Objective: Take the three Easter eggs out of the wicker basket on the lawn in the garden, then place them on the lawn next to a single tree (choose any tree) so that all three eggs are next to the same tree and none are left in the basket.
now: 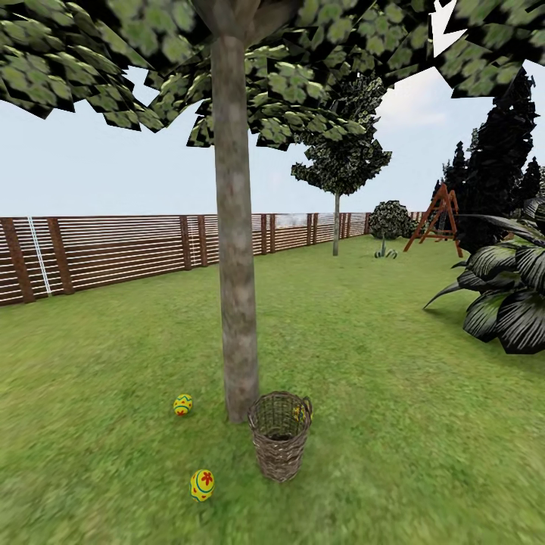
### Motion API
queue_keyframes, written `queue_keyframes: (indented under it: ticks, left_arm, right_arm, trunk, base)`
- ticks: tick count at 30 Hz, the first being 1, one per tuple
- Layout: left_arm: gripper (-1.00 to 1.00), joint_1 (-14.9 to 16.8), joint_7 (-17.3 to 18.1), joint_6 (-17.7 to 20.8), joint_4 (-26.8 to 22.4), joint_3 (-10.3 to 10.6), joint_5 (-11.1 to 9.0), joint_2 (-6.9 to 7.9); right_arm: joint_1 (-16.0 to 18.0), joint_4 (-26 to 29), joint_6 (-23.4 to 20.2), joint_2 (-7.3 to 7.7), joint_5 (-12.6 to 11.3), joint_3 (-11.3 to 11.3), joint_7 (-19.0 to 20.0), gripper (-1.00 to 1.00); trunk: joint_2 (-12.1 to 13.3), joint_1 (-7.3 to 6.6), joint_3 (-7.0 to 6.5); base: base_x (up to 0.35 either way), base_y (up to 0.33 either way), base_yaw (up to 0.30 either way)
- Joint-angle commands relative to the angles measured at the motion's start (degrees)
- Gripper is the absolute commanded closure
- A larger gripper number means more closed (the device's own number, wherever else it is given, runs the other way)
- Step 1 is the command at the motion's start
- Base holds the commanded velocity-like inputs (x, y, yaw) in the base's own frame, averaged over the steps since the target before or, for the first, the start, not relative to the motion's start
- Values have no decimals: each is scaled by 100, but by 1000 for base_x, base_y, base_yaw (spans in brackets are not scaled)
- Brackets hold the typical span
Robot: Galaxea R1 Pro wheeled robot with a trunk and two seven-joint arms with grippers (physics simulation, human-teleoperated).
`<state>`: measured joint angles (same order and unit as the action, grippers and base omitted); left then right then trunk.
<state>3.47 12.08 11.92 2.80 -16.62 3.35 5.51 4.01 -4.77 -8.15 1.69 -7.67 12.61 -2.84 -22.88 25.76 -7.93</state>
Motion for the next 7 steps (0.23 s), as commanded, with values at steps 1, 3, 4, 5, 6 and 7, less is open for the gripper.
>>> queue_keyframes:
  ticks: [1, 3, 4, 5, 6, 7]
  left_arm:
    - [-100, 4, 13, 12, 10, -46, 34, 6]
    - [-100, 4, 13, 12, 10, -45, 34, 9]
    - [-100, 4, 13, 12, 10, -45, 34, 9]
    - [-100, 4, 13, 12, 10, -45, 34, 7]
    - [-100, 4, 13, 12, 10, -46, 34, 5]
    - [-100, 4, 13, 12, 10, -45, 34, 4]
  right_arm:
    - [4, -6, -11, -2, -59, 49, -6, -100]
    - [4, -6, -11, -2, -59, 49, -6, -100]
    - [4, -6, -11, -2, -56, 49, -6, -100]
    - [4, -6, -11, -2, -57, 49, -6, -100]
    - [4, -6, -11, -2, -58, 49, -6, -100]
    - [4, -6, -11, -2, -58, 49, -6, -100]
  trunk:
    - [-4, 2, 2]
    - [-4, 2, 2]
    - [-4, 2, 2]
    - [-4, 2, 2]
    - [-4, 2, 2]
    - [-4, 2, 2]
  base:
    - [0, 0, 0]
    - [0, 0, 0]
    - [0, 0, 0]
    - [0, 0, 0]
    - [0, 0, 0]
    - [0, 0, 0]
